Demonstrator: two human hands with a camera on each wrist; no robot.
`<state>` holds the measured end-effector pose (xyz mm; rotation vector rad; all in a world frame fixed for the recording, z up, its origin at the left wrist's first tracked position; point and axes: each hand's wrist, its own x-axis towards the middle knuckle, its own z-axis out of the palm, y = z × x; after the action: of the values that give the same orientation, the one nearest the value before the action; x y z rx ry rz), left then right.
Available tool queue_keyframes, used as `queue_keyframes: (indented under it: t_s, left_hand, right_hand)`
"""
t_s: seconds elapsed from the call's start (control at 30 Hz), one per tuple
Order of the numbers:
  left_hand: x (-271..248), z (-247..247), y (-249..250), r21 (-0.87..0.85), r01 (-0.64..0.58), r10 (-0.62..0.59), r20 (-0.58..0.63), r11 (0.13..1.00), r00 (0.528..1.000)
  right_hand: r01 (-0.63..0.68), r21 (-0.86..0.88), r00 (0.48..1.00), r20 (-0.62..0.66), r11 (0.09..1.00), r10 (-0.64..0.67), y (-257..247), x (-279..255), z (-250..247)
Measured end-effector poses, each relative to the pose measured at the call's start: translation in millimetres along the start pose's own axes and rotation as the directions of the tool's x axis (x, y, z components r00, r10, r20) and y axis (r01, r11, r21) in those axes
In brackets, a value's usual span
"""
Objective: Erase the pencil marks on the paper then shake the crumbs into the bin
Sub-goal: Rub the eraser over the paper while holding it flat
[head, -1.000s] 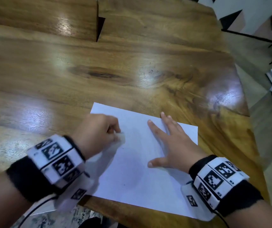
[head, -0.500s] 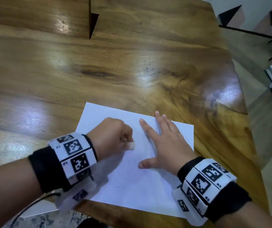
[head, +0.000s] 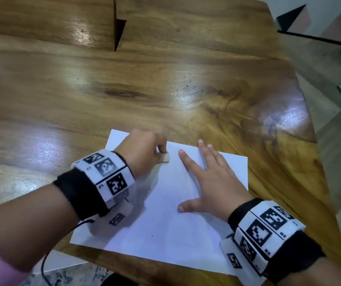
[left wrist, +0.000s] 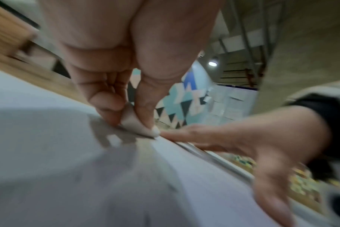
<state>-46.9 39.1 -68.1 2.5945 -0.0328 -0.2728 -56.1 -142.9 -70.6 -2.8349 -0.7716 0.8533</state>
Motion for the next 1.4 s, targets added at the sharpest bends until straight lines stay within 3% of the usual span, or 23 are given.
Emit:
queue_keyframes:
  t_s: [0.1,0.2,0.27,0.5,0.6,0.73,0.8,0.93,1.07,1.4]
  left_hand:
    - [-13,8,2,-0.006,-0.020,0.020,-0.016,1.000,1.000]
    - [-48,22,7,-0.059,-0.139,0.144,0.105,0.989,0.984]
    - [-51,21,6,-0.076,-0.150,0.161,0.180,0.986,0.970]
    - [-2,-2,-4,-0.014,0.086,-0.086,-0.029,0.996,0.996]
    - [-19,10,1,-0.034,0.015,-0.016,-0.034,0.999,0.999]
    - [-52,24,8,-0.073,-0.124,0.133,0.140,0.990,0.981]
    - [-46,18,7,-0.060,-0.103,0.111,0.166,0.993,0.980]
    - [-15,1,4,-0.028,0.031,-0.031,0.023,0.999,0.999]
    - [-9,0,5,-0.038,0.088,-0.087,0.019,0.995,0.996]
    - [-27,13,10,-0.035,-0.026,0.027,0.047,0.999,0.999]
  right_hand:
    - [-0.005,0.009,1.000,0.008,1.000,0.005,-1,0,0]
    - [-0.003,0.013,1.000,0.014,1.000,0.003,-1,1,-1]
    - [-0.003,0.022,1.000,0.016,1.000,0.003,-1,1,0]
    - [0.012,0.016,0.998,0.055,1.000,-0.013,3,1,0]
    - [0.020,-0.001,0.996,0.088,1.000,-0.020,5,0,-2]
    - [0.015,-0.018,0.994,0.104,1.000,-0.013,2,-1,-5]
    - [0.015,-0.028,0.994,0.107,1.000,-0.012,1,-2,-6]
    - [0.010,-0.029,0.995,0.097,1.000,-0.007,0,-3,-6]
    - [-0.007,-0.005,0.997,0.082,1.000,0.007,0,-2,1]
    - [0.009,-0.020,0.998,0.063,1.000,-0.008,2,-1,5]
